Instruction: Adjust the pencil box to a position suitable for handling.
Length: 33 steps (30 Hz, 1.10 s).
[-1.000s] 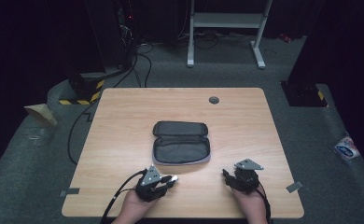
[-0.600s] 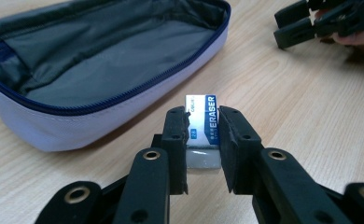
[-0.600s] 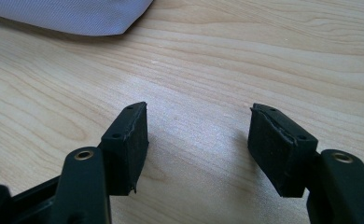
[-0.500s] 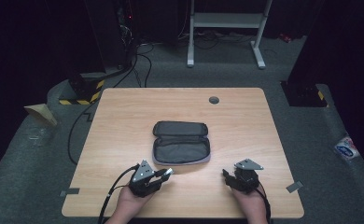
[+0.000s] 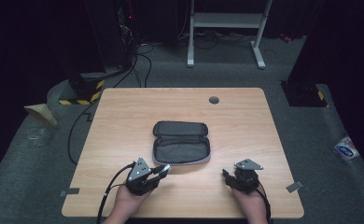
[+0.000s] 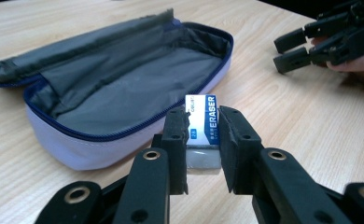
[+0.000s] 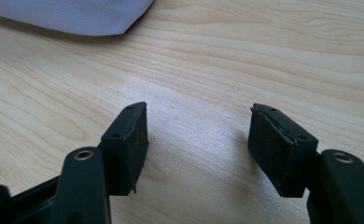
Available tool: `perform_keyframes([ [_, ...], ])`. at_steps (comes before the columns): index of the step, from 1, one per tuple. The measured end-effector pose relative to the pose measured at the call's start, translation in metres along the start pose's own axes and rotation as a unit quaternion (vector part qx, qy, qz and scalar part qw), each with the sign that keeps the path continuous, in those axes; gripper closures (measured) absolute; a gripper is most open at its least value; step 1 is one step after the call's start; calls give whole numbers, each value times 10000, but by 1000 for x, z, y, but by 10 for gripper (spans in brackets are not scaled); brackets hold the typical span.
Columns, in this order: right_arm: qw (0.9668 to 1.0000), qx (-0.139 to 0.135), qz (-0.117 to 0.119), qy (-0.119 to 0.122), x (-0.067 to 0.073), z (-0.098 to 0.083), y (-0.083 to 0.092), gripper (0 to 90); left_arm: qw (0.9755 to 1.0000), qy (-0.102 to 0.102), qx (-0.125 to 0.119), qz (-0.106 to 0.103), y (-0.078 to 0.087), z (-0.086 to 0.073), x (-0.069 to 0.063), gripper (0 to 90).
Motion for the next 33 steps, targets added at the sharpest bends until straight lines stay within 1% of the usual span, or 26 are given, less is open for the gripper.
perform_keyframes([
  [3, 10000, 1, 2, -15, 0, 0, 0, 374, 10000, 28, -52, 27, 2, 4, 3, 729],
  [8, 10000, -2, 6, -9, 0, 0, 0, 374, 9999, 14, -134, 78, 5, 12, 7, 729],
  [9, 10000, 1, 3, -13, 0, 0, 0, 374, 9998, 42, -163, 86, 5, 13, 8, 729],
  [12, 10000, 1, 3, 2, 0, 0, 0, 374, 9997, 6, -192, 118, 7, 17, 10, 729],
  [16, 10000, 2, 5, -12, 0, 0, 0, 374, 9997, -28, -191, 143, 6, 18, 10, 729],
  [21, 10000, 2, 8, -9, 0, 0, 0, 374, 9997, 5, -177, 152, 4, 21, 12, 729],
  [29, 10000, 0, 24, 5, 1, 0, 0, 373, 9995, 14, -228, 212, 2, 33, 19, 729],
  [33, 10000, 2, 21, -4, 1, 0, 0, 373, 9994, -20, -232, 255, 0, 38, 23, 729],
])
Point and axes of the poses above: each handheld gripper's, and its own axes: y roughly backward along the jaws, z roughly out of its top, x roughly to its left, the point moved 10 cm from there along -y, roughly forward along the jaws, and after that the axes turned 10 degrees about z, right-handed, at the moved point
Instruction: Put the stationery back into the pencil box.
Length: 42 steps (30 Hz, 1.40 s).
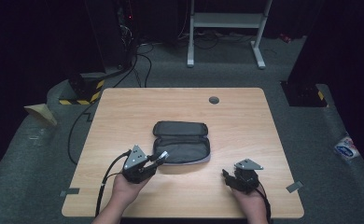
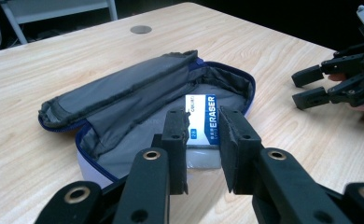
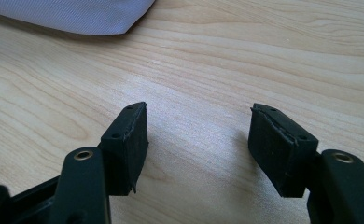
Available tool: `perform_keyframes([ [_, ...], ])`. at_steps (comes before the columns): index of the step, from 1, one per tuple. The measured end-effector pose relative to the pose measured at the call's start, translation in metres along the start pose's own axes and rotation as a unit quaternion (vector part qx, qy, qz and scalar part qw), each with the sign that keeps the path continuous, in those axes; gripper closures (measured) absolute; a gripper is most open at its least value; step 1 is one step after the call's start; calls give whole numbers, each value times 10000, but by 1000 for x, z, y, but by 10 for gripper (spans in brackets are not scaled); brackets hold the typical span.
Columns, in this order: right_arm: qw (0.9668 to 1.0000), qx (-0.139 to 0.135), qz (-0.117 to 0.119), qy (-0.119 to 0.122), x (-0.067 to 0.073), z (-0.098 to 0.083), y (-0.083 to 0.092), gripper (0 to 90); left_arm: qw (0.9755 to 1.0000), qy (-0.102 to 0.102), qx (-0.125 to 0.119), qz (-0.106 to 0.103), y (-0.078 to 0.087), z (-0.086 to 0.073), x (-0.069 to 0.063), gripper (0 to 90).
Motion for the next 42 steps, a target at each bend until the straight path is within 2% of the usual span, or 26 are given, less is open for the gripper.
perform_keyframes([
  [7, 10000, 2, 25, 21, 1, 0, 0, 373, 9999, -22, 51, 90, -9, 7, 10, 729],
  [14, 10000, 5, 26, 36, 0, 0, 0, 374, 9996, 155, 156, 179, -20, 12, 28, 729],
  [22, 10000, 8, 34, 34, 1, 0, 0, 373, 9986, 270, 365, 253, -36, 8, 36, 729],
  [28, 10000, 7, 39, 46, 0, 0, 0, 373, 9964, 421, 667, 308, -50, -2, 39, 729],
  [32, 10000, 8, 39, 39, 1, 0, 0, 373, 9947, 364, 866, 408, -59, -10, 39, 729],
  [35, 10000, 9, 45, 41, 1, 0, 0, 373, 9936, 399, 964, 443, -63, -13, 39, 729],
  [42, 10000, 8, 48, 46, 1, 0, 0, 373, 9909, 202, 1184, 609, -72, -22, 36, 728],
])
Point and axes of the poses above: each handheld gripper's, and its own axes: y roughly backward along the jaws, z roughly out of its top, x roughly to its left, the point moved 10 cm from there along -y, roughly forward along the jaws, and after that the axes turned 10 degrees about z, right-handed, at the moved point
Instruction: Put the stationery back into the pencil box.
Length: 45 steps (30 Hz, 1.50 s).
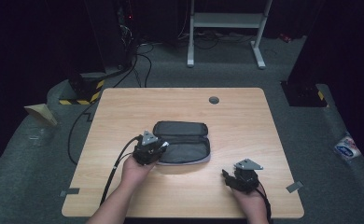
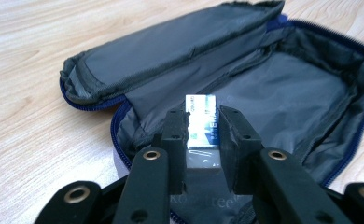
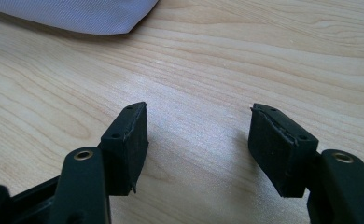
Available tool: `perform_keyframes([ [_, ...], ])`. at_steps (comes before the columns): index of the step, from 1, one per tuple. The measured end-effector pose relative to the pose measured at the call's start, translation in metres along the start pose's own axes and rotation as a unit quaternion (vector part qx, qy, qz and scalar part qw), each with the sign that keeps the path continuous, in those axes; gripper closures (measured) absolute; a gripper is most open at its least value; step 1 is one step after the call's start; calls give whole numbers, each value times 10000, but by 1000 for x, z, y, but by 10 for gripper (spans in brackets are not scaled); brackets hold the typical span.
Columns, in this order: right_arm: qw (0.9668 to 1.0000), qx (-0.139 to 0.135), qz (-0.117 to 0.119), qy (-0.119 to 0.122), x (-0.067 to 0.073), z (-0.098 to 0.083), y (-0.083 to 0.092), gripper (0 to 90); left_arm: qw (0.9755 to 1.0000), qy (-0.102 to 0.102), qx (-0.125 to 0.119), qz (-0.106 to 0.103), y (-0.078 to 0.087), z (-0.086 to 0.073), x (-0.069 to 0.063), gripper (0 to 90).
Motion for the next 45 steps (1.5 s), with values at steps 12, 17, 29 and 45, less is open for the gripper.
perform_keyframes([
  [12, 10000, 0, 0, 1, 0, 0, 0, 373, 9998, -104, 82, 132, -2, -4, 0, 726],
  [17, 10000, 0, 1, 0, 0, 0, 0, 373, 10000, 3, -18, 84, 1, -3, 1, 686],
  [29, 10000, 0, 0, 10, 0, 0, 0, 373, 9996, 196, -206, 13, 6, 4, 5, 601],
  [45, 10000, 4, 10, 25, 0, 0, 0, 373, 9938, 884, -545, -397, 18, 17, 12, 291],
])
Point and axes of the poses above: each handheld gripper's, and its own axes: y roughly backward along the jaws, z roughly out of its top, x roughly to its left, the point moved 10 cm from there along -y, roughly forward along the jaws, and after that the axes turned 10 degrees about z, right-handed, at the moved point
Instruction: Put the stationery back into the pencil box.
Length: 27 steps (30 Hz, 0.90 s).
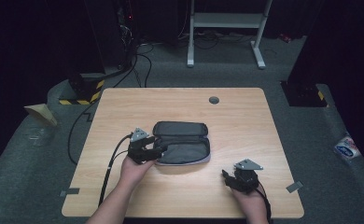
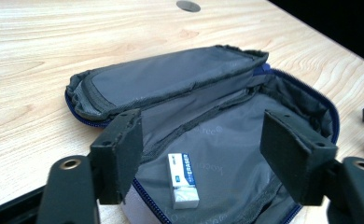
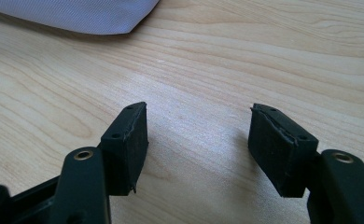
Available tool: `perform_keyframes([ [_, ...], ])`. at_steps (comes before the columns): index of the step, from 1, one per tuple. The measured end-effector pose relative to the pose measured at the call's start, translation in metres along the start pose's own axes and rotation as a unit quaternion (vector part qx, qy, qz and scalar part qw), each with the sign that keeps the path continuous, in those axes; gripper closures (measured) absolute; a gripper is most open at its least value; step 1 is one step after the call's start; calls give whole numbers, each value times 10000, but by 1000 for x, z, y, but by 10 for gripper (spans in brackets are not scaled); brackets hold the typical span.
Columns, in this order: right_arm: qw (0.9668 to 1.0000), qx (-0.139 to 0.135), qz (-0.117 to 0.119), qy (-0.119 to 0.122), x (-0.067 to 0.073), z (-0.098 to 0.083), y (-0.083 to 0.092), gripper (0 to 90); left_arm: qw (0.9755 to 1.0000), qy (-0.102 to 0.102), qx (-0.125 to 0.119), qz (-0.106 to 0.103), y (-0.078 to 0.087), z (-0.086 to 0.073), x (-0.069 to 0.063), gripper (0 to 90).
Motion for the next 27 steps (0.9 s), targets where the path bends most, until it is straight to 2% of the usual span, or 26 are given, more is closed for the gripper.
perform_keyframes([
  [5, 10000, 1, -2, -8, 0, 0, 0, 373, 10000, -7, -47, 6, 3, 1, 4, 239],
  [12, 10000, 0, 0, 1, 0, 0, 0, 373, 9998, -170, 29, 73, 10, -6, 17, 176],
  [17, 10000, 1, -4, -13, 0, 0, 0, 373, 9996, -220, 97, 141, 21, -18, 31, 147],
  [22, 10000, 2, -8, -12, 0, 0, 0, 374, 9995, -170, 74, 260, 35, -30, 48, 132],
  [27, 10000, 0, -9, -18, 0, 0, 0, 373, 9989, -208, 186, 373, 53, -49, 66, 90],
])
Point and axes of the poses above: each handheld gripper's, and its own axes: y roughly backward along the jaws, z roughly out of its top, x roughly to its left, the point moved 10 cm from there along -y, roughly forward along the jaws, and after that the axes turned 10 degrees about z, right-handed, at the moved point
